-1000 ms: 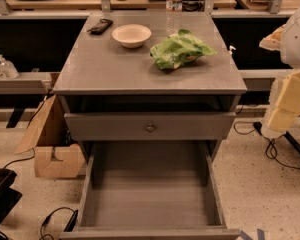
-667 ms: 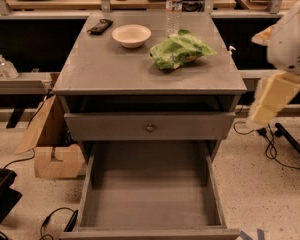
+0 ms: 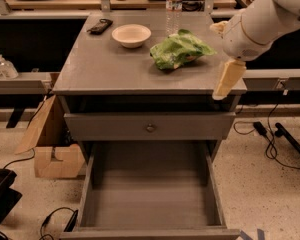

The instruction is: Place green rice chip bag into middle drawer

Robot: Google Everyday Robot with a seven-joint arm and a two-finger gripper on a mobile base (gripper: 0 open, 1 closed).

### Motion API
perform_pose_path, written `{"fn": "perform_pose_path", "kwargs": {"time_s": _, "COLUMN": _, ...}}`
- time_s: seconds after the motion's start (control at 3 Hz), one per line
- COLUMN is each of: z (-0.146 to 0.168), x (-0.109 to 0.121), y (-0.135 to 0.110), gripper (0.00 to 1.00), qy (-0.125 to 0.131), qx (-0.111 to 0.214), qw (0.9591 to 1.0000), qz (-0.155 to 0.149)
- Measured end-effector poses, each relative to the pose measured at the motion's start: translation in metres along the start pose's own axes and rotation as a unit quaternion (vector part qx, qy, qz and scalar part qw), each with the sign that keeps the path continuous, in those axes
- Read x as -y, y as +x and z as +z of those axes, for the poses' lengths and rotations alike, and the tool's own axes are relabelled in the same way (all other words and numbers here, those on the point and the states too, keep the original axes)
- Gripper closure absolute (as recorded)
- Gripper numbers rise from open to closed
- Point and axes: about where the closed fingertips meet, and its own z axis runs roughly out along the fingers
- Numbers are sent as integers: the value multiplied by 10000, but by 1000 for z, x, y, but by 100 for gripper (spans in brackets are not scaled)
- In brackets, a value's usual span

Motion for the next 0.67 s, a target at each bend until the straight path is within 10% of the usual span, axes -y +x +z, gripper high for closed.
{"fn": "perform_pose_path", "kwargs": {"time_s": 0.67, "z": 20, "x": 40, "y": 3, "gripper": 0, "qy": 232, "qx": -225, "qw": 9979, "qz": -555}}
